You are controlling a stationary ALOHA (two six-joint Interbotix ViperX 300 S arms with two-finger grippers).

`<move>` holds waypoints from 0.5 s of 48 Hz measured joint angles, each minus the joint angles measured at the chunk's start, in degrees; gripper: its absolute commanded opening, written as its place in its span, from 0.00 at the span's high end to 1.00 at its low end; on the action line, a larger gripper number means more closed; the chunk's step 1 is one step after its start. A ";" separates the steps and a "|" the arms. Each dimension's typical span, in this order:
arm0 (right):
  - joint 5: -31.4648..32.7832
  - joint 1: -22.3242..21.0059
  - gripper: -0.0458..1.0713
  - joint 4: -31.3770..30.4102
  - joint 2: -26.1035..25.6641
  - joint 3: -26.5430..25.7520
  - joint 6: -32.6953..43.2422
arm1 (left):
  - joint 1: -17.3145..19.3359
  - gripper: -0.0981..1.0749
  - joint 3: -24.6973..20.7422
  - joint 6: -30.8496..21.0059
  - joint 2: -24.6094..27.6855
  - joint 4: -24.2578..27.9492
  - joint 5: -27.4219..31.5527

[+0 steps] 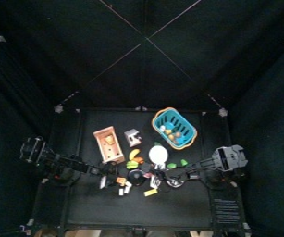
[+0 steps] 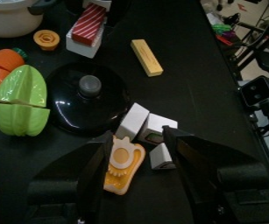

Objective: Grab salmon sushi

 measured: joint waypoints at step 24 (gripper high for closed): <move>0.09 0.70 0.43 -0.79 -2.55 -2.11 0.00 | 0.00 0.18 -0.18 0.09 0.00 0.00 0.00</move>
